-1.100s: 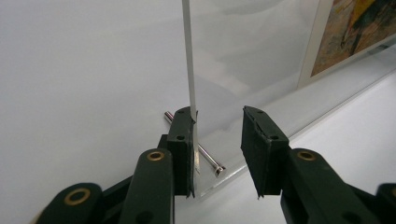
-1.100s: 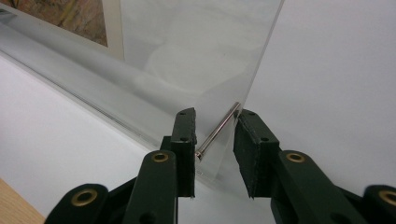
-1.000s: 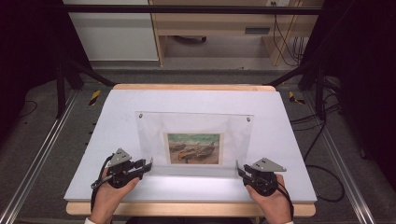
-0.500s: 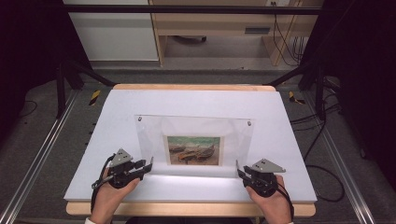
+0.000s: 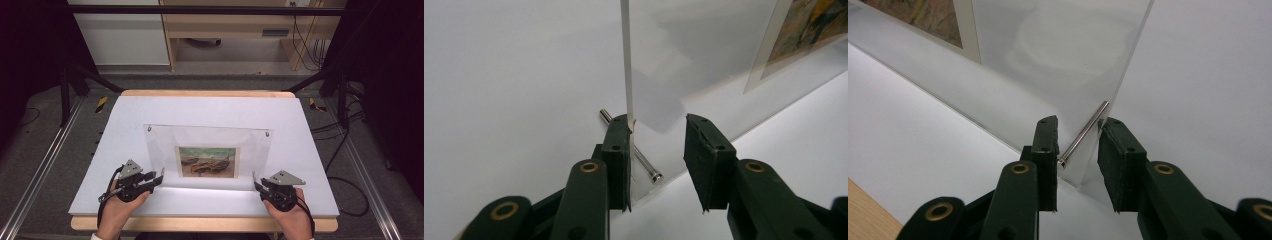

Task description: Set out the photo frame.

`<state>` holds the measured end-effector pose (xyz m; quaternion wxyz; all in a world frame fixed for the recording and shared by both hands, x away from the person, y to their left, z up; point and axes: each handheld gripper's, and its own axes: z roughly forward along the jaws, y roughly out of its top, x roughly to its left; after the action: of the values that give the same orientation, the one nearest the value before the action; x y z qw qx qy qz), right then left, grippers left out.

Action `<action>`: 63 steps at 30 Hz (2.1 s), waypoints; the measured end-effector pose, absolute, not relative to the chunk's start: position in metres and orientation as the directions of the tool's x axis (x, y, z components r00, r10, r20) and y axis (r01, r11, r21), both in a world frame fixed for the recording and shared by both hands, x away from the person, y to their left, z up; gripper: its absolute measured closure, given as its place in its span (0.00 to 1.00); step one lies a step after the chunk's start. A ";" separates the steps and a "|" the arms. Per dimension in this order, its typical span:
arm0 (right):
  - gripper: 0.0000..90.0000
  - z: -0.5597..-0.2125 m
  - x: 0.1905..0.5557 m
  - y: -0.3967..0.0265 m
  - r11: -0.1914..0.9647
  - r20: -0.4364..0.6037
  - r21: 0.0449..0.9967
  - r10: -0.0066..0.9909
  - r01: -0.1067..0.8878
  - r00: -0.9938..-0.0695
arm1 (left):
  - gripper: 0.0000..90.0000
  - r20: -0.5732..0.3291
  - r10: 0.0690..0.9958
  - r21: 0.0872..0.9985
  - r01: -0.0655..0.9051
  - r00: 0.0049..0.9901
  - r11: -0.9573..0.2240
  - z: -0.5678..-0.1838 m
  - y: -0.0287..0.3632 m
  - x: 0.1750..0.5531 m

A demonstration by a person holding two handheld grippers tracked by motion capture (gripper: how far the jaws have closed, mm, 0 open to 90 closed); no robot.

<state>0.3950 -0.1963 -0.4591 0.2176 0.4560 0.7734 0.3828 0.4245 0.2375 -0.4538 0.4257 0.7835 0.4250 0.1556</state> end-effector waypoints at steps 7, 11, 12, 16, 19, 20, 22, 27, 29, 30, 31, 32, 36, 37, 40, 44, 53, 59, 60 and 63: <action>0.77 -0.459 0.395 -0.196 0.292 0.016 0.788 0.870 0.542 -0.492 | 0.70 -0.114 0.799 0.795 0.536 0.591 -0.283 -0.454 0.237 0.424; 0.77 -0.459 0.394 -0.196 0.287 0.021 0.787 0.872 0.546 -0.490 | 0.69 -0.109 0.800 0.794 0.535 0.590 -0.287 -0.454 0.236 0.424; 0.77 -0.459 0.394 -0.197 0.286 0.022 0.788 0.872 0.546 -0.489 | 0.69 -0.109 0.800 0.794 0.536 0.591 -0.287 -0.454 0.236 0.424; 0.77 -0.459 0.395 -0.197 0.288 0.022 0.788 0.870 0.543 -0.493 | 0.69 -0.108 0.800 0.793 0.536 0.590 -0.288 -0.454 0.236 0.424; 0.75 -0.460 0.395 -0.197 0.288 0.025 0.789 0.868 0.543 -0.496 | 0.69 -0.110 0.798 0.793 0.537 0.592 -0.289 -0.454 0.236 0.425; 0.75 -0.459 0.395 -0.197 0.289 0.024 0.789 0.867 0.542 -0.497 | 0.69 -0.110 0.799 0.793 0.537 0.592 -0.288 -0.454 0.236 0.425; 0.74 -0.460 0.395 -0.197 0.291 0.023 0.790 0.866 0.540 -0.500 | 0.69 -0.108 0.799 0.793 0.536 0.592 -0.290 -0.453 0.236 0.425; 0.71 -0.460 0.395 -0.197 0.288 0.030 0.790 0.864 0.542 -0.503 | 0.69 -0.113 0.798 0.795 0.536 0.591 -0.284 -0.453 0.236 0.425; 0.67 -0.460 0.395 -0.196 0.284 0.036 0.790 0.863 0.544 -0.504 | 0.68 -0.116 0.799 0.803 0.529 0.590 -0.275 -0.453 0.237 0.424; 0.61 -0.459 0.395 -0.196 0.285 0.037 0.793 0.860 0.539 -0.509 | 0.67 -0.118 0.797 0.817 0.515 0.592 -0.262 -0.451 0.237 0.424; 0.54 -0.459 0.396 -0.195 0.286 0.032 0.799 0.858 0.528 -0.513 | 0.63 -0.127 0.795 0.830 0.502 0.594 -0.242 -0.449 0.238 0.423; 0.48 -0.458 0.396 -0.194 0.281 0.034 0.804 0.858 0.524 -0.512 | 0.59 -0.130 0.795 0.842 0.489 0.593 -0.227 -0.448 0.238 0.423; 0.26 -0.456 0.398 -0.192 0.286 0.009 0.819 0.861 0.498 -0.508 | 0.37 -0.080 0.806 0.852 0.460 0.586 -0.250 -0.446 0.236 0.423; 0.23 -0.456 0.398 -0.192 0.288 0.004 0.821 0.861 0.493 -0.509 | 0.33 -0.087 0.805 0.855 0.459 0.587 -0.242 -0.446 0.236 0.423; 0.16 -0.454 0.398 -0.192 0.289 -0.015 0.834 0.864 0.471 -0.504 | 0.26 -0.083 0.800 0.864 0.443 0.595 -0.239 -0.445 0.234 0.423; 0.12 -0.450 0.396 -0.194 0.274 -0.025 0.852 0.873 0.446 -0.488 | 0.17 -0.083 0.797 0.872 0.431 0.598 -0.233 -0.444 0.234 0.423; 0.09 -0.444 0.390 -0.205 0.256 -0.030 0.874 0.877 0.413 -0.479 | 0.07 -0.075 0.774 0.898 0.380 0.628 -0.221 -0.438 0.238 0.419; 0.09 -0.443 0.387 -0.212 0.240 -0.024 0.879 0.884 0.411 -0.466 | 0.06 -0.059 0.778 0.910 0.354 0.626 -0.216 -0.435 0.245 0.417; 0.09 -0.443 0.386 -0.213 0.243 -0.026 0.879 0.884 0.410 -0.467 | 0.06 -0.060 0.779 0.909 0.356 0.624 -0.215 -0.435 0.247 0.417; 0.09 -0.443 0.385 -0.219 0.241 -0.027 0.877 0.889 0.415 -0.458 | 0.06 -0.057 0.783 0.912 0.351 0.619 -0.212 -0.435 0.250 0.416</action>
<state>0.3848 -0.2186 -0.4433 0.2757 0.4417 0.7379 0.4295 0.4160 0.2497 -0.4346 0.5002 0.7478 0.3793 0.2159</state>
